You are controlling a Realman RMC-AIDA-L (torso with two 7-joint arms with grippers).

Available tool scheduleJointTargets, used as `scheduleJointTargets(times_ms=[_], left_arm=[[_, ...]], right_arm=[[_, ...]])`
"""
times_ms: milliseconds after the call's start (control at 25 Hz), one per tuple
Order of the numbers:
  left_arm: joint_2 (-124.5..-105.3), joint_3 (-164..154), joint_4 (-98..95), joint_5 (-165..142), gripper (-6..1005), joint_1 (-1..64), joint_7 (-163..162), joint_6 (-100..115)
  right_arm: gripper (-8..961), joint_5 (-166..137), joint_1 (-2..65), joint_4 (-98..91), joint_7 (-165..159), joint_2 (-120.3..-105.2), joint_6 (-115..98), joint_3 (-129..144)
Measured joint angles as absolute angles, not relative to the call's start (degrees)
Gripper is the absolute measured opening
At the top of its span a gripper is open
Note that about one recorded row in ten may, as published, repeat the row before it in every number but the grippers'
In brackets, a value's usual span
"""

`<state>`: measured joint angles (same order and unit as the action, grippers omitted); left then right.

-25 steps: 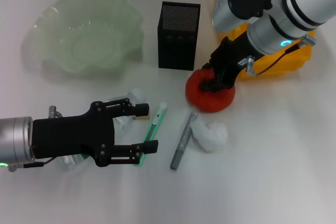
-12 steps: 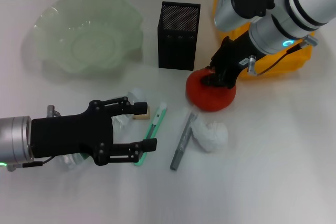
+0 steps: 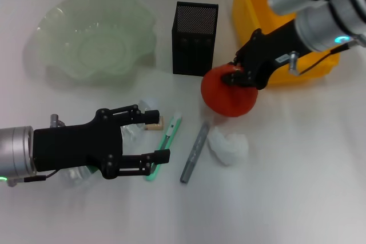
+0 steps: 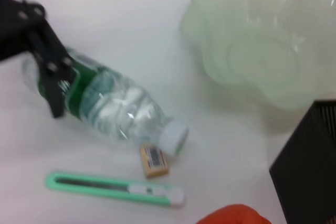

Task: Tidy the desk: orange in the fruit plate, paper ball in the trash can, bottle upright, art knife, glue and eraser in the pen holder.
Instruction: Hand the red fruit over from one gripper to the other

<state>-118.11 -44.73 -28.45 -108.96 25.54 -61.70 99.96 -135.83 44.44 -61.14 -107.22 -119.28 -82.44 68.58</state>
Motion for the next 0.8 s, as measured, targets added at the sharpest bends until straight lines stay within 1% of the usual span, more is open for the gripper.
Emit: scheduleJointTargets(times_ms=[80,200,360,440,480,640,800], left_arm=[[-118.12,-44.51,-28.42,-108.93,767,25.51,-61.70,99.93],[-118.13,-43.79,-28.35,-108.90,766,25.49,-61.70,99.93],[-118.20,-43.51,-28.32,-108.85,766,25.56,-61.70,99.96],[-118.24,-43.48,-28.30,-108.81,765,25.59,-61.70,99.94],[-118.30,-43.44,-28.30,-108.67,765,25.63,-61.70,99.91],[-118.32,-43.21,-28.30,-108.16,764,25.54,-61.70,99.91],[-118.37,-42.72,-28.25,-107.59,763,25.47,-61.70,99.89]], right_arm=[[155,-132.46,41.90,-63.79,-104.81,-119.27,-84.60,66.14],[154,-129.29,39.99,-64.87,-101.90,-119.31,-86.15,64.07],[152,-119.98,34.68,-64.40,-93.46,-119.35,-87.30,61.61],[151,-117.85,33.51,-63.74,-91.27,-119.35,-87.24,61.25],[153,-113.24,31.43,-61.85,-87.13,-119.25,-87.38,60.23],[159,-106.10,28.91,-56.61,-79.82,-118.96,-87.69,58.18],[165,-101.04,28.43,-47.78,-71.03,-118.74,-88.45,56.12]])
